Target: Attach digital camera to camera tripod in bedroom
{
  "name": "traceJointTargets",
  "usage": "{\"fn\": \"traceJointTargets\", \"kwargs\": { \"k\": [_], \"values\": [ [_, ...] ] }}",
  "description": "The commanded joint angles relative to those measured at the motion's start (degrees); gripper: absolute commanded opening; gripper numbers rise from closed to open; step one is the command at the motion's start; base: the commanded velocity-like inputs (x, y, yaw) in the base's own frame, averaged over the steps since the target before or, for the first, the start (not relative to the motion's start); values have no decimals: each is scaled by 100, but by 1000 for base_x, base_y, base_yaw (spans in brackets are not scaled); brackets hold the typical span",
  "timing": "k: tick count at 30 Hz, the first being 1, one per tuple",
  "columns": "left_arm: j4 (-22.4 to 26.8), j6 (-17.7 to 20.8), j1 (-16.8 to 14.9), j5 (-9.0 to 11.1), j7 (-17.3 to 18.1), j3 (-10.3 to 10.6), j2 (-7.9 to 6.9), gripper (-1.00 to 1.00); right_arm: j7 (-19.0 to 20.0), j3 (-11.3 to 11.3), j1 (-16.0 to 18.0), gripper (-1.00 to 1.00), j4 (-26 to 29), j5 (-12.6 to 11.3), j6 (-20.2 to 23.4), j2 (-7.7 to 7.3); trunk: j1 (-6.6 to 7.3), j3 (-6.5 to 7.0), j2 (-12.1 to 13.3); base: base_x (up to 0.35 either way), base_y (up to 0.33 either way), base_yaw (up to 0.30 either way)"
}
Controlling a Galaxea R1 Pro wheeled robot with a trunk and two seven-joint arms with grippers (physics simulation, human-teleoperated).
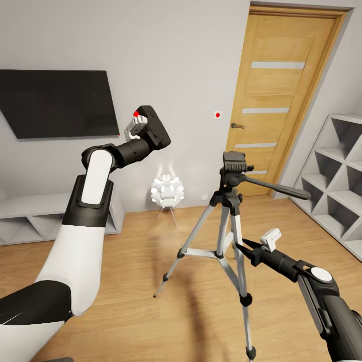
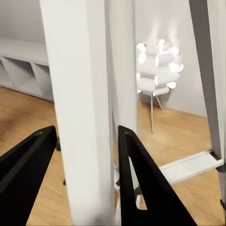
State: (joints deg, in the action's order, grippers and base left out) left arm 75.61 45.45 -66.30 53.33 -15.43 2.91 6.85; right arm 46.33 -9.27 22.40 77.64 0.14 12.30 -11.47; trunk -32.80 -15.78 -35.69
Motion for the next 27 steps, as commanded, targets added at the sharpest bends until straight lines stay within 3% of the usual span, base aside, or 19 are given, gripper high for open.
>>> {"fn": "traceJointTargets", "kwargs": {
  "k": [1, 8, 22, 25, 26, 27],
  "values": [
    [6, 17, -5, 55, -48, -1, 1, -100, 25, -6, -5, -100, 0, 36, 24, 5, -2, -9, -8, 0, 0, 0],
    [-2, 17, -5, 55, -48, 1, 1, -100, 25, 38, -320, -100, -3, 38, 10, 51, -2, -9, -8, 0, 0, 0],
    [-3, 26, -7, 48, -45, 16, -4, -100, 25, 40, -359, -100, -64, 39, 10, 85, -2, -9, -8, 0, 0, 0],
    [-51, 61, -156, 35, -45, 206, -20, -100, 25, 41, -359, -100, -65, 38, 10, 84, -2, -9, -8, 0, 0, 0],
    [-131, 107, -349, 29, -38, 359, -53, -100, 25, 40, -359, -100, -65, 38, 10, 85, -2, -9, -8, 0, 0, 0],
    [-369, 270, -721, 26, 9, 700, -128, -100, 25, 40, -359, -100, -65, 38, 9, 88, -2, -9, -8, 0, 0, 0]
  ]
}}
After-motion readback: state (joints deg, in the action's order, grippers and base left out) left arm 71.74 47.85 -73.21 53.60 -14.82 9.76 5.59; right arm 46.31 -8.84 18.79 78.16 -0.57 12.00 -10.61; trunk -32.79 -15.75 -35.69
